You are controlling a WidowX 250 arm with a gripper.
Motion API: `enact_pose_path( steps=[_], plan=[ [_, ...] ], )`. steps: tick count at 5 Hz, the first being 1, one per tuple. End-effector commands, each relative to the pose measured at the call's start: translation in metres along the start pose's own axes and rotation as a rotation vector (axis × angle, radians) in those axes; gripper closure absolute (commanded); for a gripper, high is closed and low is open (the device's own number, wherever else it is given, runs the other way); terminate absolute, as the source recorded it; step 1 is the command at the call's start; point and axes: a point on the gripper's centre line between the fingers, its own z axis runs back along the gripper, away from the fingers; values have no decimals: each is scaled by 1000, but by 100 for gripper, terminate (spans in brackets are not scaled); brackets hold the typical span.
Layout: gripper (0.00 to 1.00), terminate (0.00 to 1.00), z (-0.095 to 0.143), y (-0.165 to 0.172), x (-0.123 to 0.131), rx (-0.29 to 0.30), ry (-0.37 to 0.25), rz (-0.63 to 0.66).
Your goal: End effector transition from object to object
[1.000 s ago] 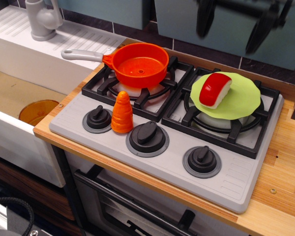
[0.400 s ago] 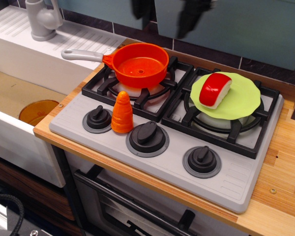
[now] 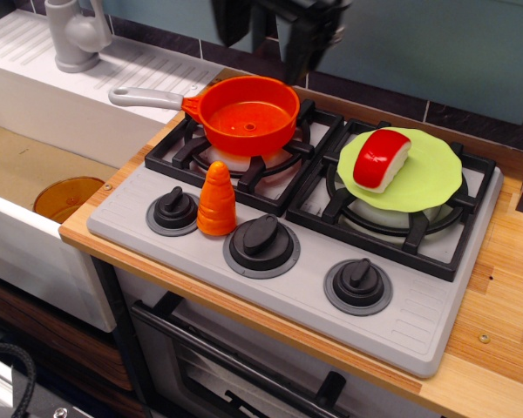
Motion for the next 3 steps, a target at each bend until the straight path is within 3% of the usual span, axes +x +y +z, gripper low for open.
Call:
enact_pose_path(
  steps=[1,3],
  plan=[
    [0,0,-14,7,-8,11,-92,41],
    [0,0,-40,5,-22,-13,-112,66]
  ],
)
